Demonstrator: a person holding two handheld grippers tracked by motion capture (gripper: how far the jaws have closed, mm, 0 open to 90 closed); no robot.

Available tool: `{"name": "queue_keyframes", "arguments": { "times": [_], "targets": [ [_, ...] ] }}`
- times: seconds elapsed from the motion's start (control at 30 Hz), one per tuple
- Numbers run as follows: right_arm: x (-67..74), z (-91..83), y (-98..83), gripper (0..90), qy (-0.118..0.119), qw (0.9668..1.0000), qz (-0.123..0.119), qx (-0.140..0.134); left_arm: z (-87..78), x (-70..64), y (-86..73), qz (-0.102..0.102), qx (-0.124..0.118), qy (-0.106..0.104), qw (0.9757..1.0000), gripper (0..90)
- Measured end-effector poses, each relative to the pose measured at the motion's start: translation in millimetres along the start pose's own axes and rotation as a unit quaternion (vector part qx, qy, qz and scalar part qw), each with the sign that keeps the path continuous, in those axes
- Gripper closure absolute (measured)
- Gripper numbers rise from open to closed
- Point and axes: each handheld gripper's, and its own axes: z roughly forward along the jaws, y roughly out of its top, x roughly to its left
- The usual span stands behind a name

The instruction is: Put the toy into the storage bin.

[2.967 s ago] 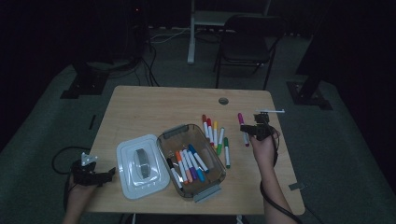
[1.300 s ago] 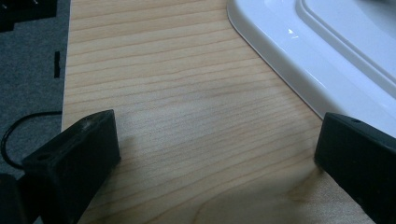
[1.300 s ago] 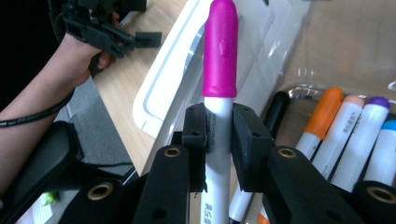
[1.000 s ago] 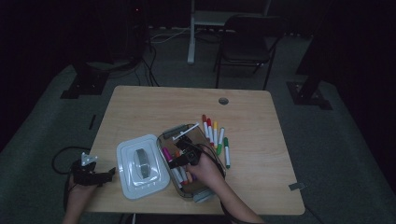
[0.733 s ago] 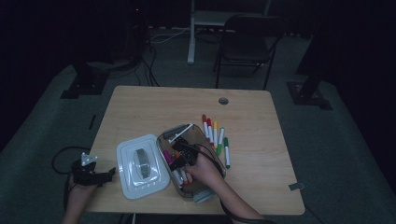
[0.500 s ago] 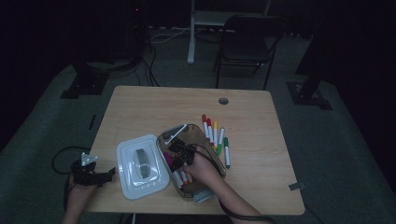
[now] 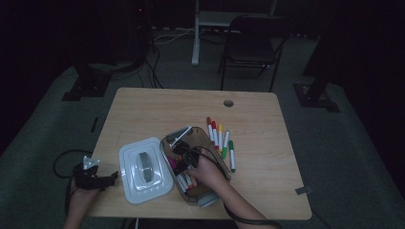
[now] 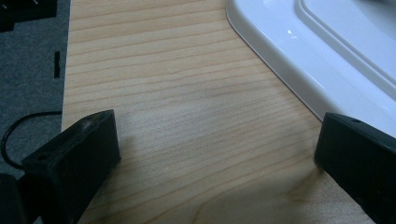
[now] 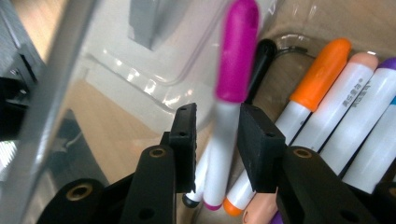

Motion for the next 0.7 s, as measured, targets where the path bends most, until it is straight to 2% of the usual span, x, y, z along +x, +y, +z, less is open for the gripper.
{"name": "queue_keyframes", "arguments": {
  "times": [0.13,0.17,0.33,0.4,0.47,0.53,0.7],
  "targets": [
    [-1.8,-8.9,-2.5,66.4,0.003,0.9998,0.000,-0.021,0.1,-0.2,0.0,-0.001,-0.001,0.000,1.0000,0.5],
    [-2.1,-18.8,-5.0,64.0,0.003,0.9992,0.002,-0.040,0.1,0.0,0.0,0.000,-0.001,0.000,1.0000,0.5],
    [-8.9,-48.2,-13.2,55.1,-0.011,0.9960,0.000,-0.089,0.0,0.1,0.1,0.001,0.000,0.000,1.0000,0.5],
    [-16.6,-66.2,-19.6,54.2,-0.018,0.9920,0.009,-0.125,0.0,0.1,0.1,0.001,0.000,0.000,1.0000,0.5],
    [-21.9,-80.0,-25.0,52.0,-0.027,0.9888,0.013,-0.146,0.1,0.2,0.0,0.001,0.000,0.000,1.0000,0.5],
    [-29.0,-96.1,-32.2,51.7,-0.036,0.9840,0.022,-0.173,0.1,0.1,0.1,0.001,0.000,0.000,1.0000,0.5],
    [-45.7,-122.7,-49.0,48.9,-0.067,0.9748,0.045,-0.208,0.0,0.1,0.0,0.001,0.000,0.000,1.0000,0.5]
  ]
}}
